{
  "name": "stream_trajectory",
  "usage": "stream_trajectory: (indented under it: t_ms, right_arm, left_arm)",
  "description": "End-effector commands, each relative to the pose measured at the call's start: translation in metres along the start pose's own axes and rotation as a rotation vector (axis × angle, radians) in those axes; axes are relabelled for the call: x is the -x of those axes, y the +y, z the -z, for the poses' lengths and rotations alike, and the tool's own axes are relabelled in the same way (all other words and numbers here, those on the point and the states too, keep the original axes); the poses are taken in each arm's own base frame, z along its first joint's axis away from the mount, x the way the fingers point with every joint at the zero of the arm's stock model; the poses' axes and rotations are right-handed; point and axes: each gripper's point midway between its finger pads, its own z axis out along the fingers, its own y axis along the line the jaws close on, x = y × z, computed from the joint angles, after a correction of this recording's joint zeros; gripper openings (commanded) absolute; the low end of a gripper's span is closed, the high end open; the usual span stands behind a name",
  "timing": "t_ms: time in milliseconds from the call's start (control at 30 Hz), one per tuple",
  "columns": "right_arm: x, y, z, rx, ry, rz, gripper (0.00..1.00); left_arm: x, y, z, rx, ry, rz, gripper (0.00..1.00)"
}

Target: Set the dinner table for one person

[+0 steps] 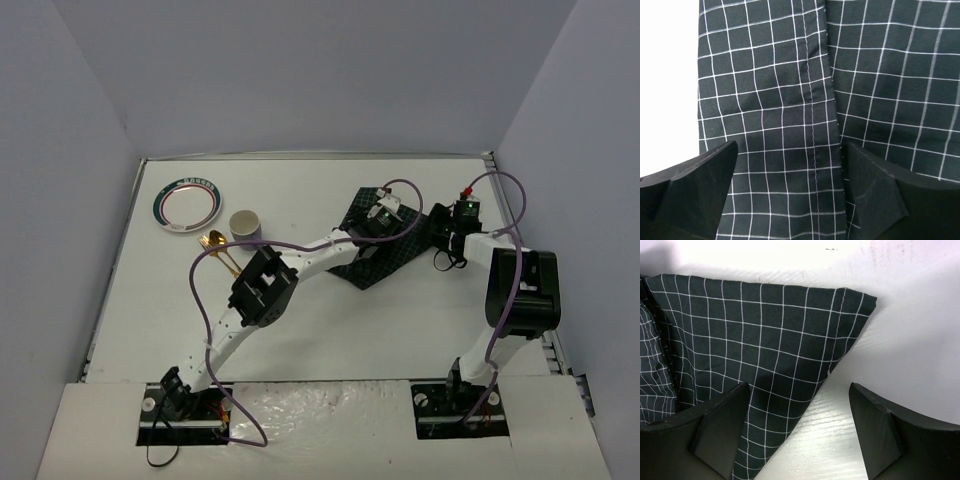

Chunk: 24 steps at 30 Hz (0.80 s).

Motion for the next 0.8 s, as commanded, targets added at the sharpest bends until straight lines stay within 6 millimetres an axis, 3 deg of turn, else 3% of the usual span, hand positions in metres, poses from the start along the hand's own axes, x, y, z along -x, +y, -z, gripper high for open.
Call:
stream_trajectory:
  t_ms: [0,100,200,233,300,333,433,500,600,667,700,767]
  right_arm:
    - [0.024,0.011,-0.004,0.048,-0.063,0.009,0.75]
    - [0.024,0.010,-0.009,0.046,-0.062,0.006,0.69]
    - [0.020,0.008,-0.016,0.040,-0.043,0.005,0.54]
    - [0.022,0.009,-0.016,0.042,-0.046,0.007,0.53]
    - [0.024,0.007,-0.018,0.032,-0.048,0.009,0.31]
    - [0.027,0.007,-0.018,0.026,-0.053,0.010,0.21]
    - [0.042,0.010,-0.013,0.017,-0.088,0.019,0.00]
    - [0.055,0.013,-0.003,0.004,-0.110,0.032,0.00]
    - [0.092,0.019,0.028,-0.025,-0.205,0.052,0.00]
    - [0.107,0.021,0.050,-0.050,-0.241,0.070,0.00]
    - [0.110,0.023,0.056,-0.052,-0.248,0.080,0.00]
    - [0.131,0.029,0.091,-0.071,-0.287,0.098,0.00]
  left_arm:
    - [0.034,0.014,0.012,0.045,-0.072,0.030,0.75]
    - [0.029,0.021,0.007,0.057,-0.062,0.042,0.66]
    - [0.025,0.033,0.004,0.074,-0.044,0.051,0.45]
    - [0.023,0.038,0.002,0.080,-0.038,0.054,0.42]
    - [0.027,0.049,0.005,0.084,-0.040,0.077,0.17]
    - [0.029,0.054,0.007,0.085,-0.042,0.086,0.09]
    - [0.034,0.066,0.015,0.075,-0.051,0.096,0.00]
    - [0.056,0.075,0.038,0.065,-0.096,0.108,0.00]
    - [0.080,0.088,0.070,0.055,-0.141,0.110,0.00]
    - [0.104,0.099,0.104,0.040,-0.190,0.136,0.00]
    - [0.108,0.101,0.110,0.037,-0.196,0.143,0.00]
    - [0.122,0.111,0.148,0.013,-0.227,0.188,0.00]
